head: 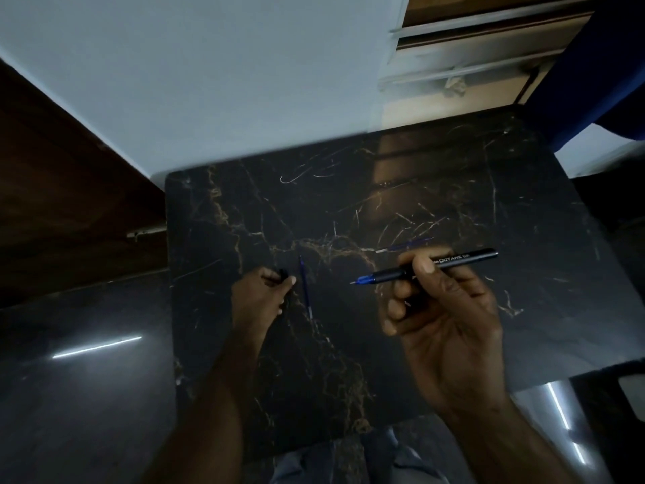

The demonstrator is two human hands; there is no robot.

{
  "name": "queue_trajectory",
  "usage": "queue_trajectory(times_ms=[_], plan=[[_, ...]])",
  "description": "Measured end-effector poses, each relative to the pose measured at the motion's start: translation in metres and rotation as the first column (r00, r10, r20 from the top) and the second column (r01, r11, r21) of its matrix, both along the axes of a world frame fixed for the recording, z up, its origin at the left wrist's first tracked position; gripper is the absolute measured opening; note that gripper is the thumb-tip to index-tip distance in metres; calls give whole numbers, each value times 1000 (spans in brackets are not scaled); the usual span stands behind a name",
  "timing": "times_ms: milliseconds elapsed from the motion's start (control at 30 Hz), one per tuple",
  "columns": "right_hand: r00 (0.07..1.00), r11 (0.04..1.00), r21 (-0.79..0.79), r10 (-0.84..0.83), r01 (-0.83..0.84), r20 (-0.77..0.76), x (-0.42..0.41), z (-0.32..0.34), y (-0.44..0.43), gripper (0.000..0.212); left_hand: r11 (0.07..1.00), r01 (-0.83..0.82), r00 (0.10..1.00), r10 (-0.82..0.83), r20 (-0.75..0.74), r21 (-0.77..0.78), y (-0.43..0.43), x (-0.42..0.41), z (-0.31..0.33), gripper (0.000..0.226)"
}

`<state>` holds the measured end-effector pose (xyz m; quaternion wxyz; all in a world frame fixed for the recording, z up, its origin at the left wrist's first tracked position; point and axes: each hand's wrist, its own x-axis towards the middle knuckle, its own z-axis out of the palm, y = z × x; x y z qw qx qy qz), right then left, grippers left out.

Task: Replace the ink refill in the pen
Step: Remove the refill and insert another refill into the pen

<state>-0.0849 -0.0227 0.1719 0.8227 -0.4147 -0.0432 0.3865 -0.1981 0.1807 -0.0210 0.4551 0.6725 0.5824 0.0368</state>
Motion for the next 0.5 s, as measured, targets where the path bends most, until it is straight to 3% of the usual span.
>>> queue_trajectory(times_ms=[167,333,400,467,500], plan=[[1000,1000,17,1,-1,-14,0,-1,-1,41,998,-66,996,66,53,-10,1,-5,-3,16],[1000,1000,6,-9,10,-13,-1,-2,2,37,987,-151,987,153,45,-48,-2,-6,10,28],[999,999,-6,-31,31,-6,0,3,6,28,969,-212,903,243,355,-126,-9,-2,43,30],[998,997,-33,-67,67,13,3,9,11,14,978,-2,684,152,714,-207,-25,6,99,25],[996,996,-42,-79,80,33,5,13,14,10,971,148,585,65,809,-185,-36,10,130,28]])
